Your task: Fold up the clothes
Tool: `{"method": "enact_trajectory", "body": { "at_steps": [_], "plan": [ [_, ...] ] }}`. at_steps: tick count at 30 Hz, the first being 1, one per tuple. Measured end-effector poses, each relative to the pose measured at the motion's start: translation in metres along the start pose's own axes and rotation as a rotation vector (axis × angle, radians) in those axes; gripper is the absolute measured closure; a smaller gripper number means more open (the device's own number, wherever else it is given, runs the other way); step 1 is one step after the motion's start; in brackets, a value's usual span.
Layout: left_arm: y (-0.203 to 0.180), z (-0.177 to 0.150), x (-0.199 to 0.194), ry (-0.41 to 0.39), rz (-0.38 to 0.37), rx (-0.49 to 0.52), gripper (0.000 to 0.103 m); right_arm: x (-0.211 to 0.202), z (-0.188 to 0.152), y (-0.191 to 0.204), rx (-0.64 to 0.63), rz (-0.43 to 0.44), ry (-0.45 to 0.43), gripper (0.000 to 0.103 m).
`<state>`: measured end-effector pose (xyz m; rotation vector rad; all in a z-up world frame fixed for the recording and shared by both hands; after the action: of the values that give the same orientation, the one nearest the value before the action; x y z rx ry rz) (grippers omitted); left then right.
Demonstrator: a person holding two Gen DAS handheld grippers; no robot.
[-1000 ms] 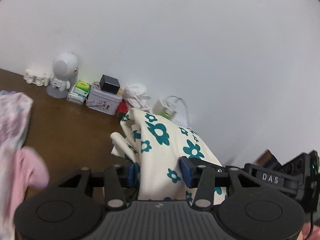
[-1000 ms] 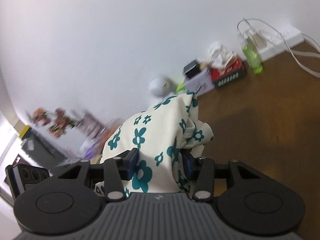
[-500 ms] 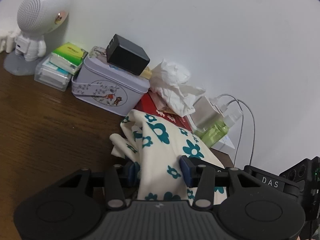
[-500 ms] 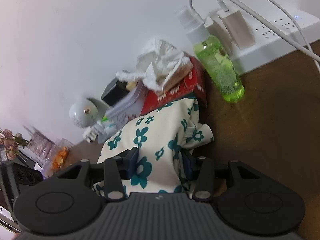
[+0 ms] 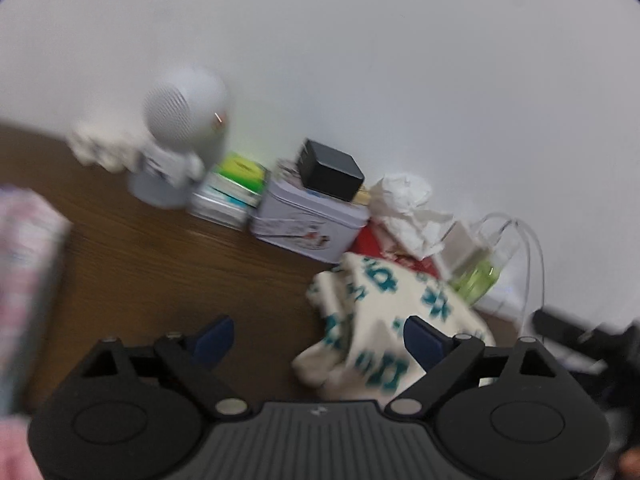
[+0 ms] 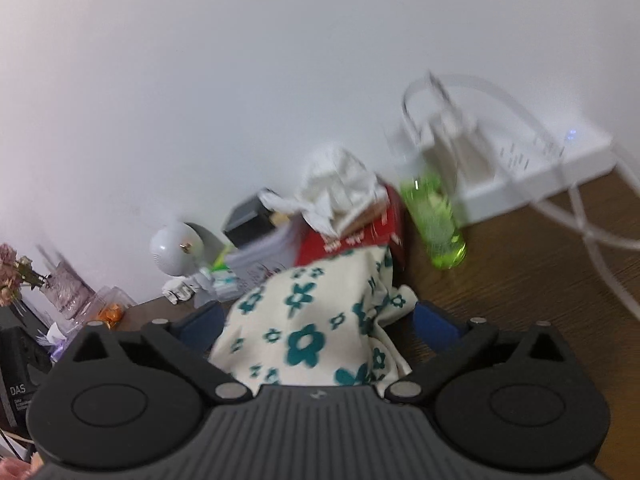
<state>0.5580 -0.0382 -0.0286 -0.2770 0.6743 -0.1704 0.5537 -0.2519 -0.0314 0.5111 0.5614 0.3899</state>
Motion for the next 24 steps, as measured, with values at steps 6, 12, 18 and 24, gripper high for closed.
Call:
{"method": "enact_trajectory", "body": {
  "at_steps": [6, 12, 18, 24],
  "plan": [
    [-0.018, -0.039, -0.072, -0.12, 0.043, 0.24, 0.005, -0.052, -0.03, 0.039, -0.106, -0.026, -0.003, 0.0],
    [-0.026, -0.052, -0.105, -0.144, 0.107, 0.233, 0.005, -0.073, -0.055, 0.059, -0.156, -0.116, -0.013, 0.0],
    [-0.018, -0.059, -0.138, -0.168, 0.169, 0.228, 0.003, -0.097, -0.073, 0.081, -0.249, -0.179, -0.026, 0.0],
    [-0.014, -0.076, -0.176, -0.181, 0.172, 0.241, 0.0, -0.124, -0.096, 0.103, -0.288, -0.193, -0.016, 0.0]
  ]
}}
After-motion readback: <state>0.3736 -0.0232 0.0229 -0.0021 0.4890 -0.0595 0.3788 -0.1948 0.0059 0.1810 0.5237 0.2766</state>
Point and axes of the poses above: each gripper's, at about its wrist camera, not at the fingertips, and x roughly the way its jaws point, y to its left, z to its top, the point moved 7 cm from there along x, roughly the way its jaws point, and after that the axes turned 5 degrees about z, right-handed, at the moved point
